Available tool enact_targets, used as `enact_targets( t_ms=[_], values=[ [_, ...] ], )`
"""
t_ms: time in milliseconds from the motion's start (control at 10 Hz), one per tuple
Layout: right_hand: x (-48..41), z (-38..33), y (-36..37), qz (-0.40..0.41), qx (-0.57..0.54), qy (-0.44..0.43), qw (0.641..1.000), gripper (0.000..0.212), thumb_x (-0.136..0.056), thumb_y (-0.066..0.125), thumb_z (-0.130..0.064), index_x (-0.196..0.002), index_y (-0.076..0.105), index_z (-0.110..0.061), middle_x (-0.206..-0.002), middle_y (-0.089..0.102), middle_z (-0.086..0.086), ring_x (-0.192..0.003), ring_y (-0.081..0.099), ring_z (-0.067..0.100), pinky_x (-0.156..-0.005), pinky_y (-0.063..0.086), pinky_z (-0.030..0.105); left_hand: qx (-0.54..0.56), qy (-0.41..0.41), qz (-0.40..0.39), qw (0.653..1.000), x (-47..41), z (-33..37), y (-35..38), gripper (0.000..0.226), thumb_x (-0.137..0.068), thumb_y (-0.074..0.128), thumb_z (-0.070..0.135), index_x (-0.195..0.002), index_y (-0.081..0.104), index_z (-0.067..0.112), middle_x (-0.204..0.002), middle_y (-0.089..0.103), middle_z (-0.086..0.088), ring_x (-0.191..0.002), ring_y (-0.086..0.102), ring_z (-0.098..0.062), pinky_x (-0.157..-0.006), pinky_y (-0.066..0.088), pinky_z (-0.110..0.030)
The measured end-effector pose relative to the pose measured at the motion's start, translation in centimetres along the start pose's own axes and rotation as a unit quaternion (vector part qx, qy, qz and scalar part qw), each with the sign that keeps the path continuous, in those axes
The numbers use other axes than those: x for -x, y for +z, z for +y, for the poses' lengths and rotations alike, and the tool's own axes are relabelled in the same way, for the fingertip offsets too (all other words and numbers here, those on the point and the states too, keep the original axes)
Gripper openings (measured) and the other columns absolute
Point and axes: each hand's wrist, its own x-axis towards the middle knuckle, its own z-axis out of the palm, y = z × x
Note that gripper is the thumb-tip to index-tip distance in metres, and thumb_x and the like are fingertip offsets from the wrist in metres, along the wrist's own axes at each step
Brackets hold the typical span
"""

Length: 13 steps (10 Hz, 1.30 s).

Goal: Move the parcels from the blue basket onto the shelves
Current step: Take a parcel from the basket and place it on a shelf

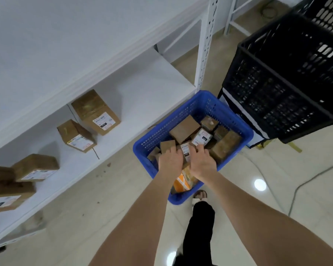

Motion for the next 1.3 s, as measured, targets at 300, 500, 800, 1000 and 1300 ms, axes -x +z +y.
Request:
enact_targets(
  t_ms=[300,500,800,1000,1300],
  values=[
    [-11.8,4.3,5.1,-0.118,-0.046,-0.013,0.992,0.064,-0.094,0.057,-0.021,-0.147,0.022,-0.018,-0.149,0.028,0.011,-0.134,0.035,0.029,-0.104,0.04,0.041,0.114,-0.124,-0.121,0.978,-9.9,0.7,7.1,0.043,-0.091,0.055,0.023,-0.13,0.043,0.011,-0.132,0.04,-0.009,-0.116,0.051,-0.025,-0.079,0.05,-0.039],
    [-17.3,6.0,12.5,-0.208,-0.039,-0.032,0.977,0.053,-0.098,0.05,-0.031,-0.143,0.029,-0.014,-0.145,0.034,0.012,-0.129,0.044,0.031,-0.101,0.041,0.043,0.243,-0.256,-0.176,0.919,-13.5,0.4,16.3,0.077,-0.081,0.054,0.067,-0.129,0.041,0.008,-0.124,0.045,-0.012,-0.11,0.054,-0.032,-0.079,0.049,-0.042],
    [-20.0,6.6,21.0,-0.262,-0.079,-0.022,0.962,0.047,-0.105,0.03,-0.04,-0.106,0.061,-0.005,-0.096,0.061,0.011,-0.104,0.06,0.026,-0.08,0.042,0.032,0.469,-0.45,-0.172,0.74,-13.7,0.7,27.2,0.048,-0.097,0.046,0.034,-0.133,0.049,0.002,-0.133,0.052,-0.017,-0.123,0.05,-0.035,-0.102,0.041,-0.04],
    [-20.3,5.0,21.4,-0.207,-0.116,0.005,0.971,0.048,-0.103,0.034,-0.044,-0.108,0.065,-0.008,-0.103,0.067,0.012,-0.106,0.062,0.029,-0.077,0.044,0.032,0.602,-0.485,-0.118,0.623,-13.7,0.5,27.0,0.05,-0.082,0.061,0.043,-0.119,0.059,0.009,-0.119,0.063,-0.014,-0.108,0.06,-0.033,-0.093,0.05,-0.039],
    [-23.0,3.7,21.6,-0.184,-0.095,-0.013,0.978,0.033,-0.097,0.044,-0.044,-0.098,0.06,-0.015,-0.111,0.062,0.011,-0.098,0.061,0.027,-0.083,0.052,0.037,0.66,-0.507,-0.1,0.545,-15.7,-1.0,27.9,0.06,-0.093,0.049,0.049,-0.136,0.045,0.008,-0.131,0.051,-0.014,-0.113,0.053,-0.03,-0.083,0.048,-0.034]
  ],
)
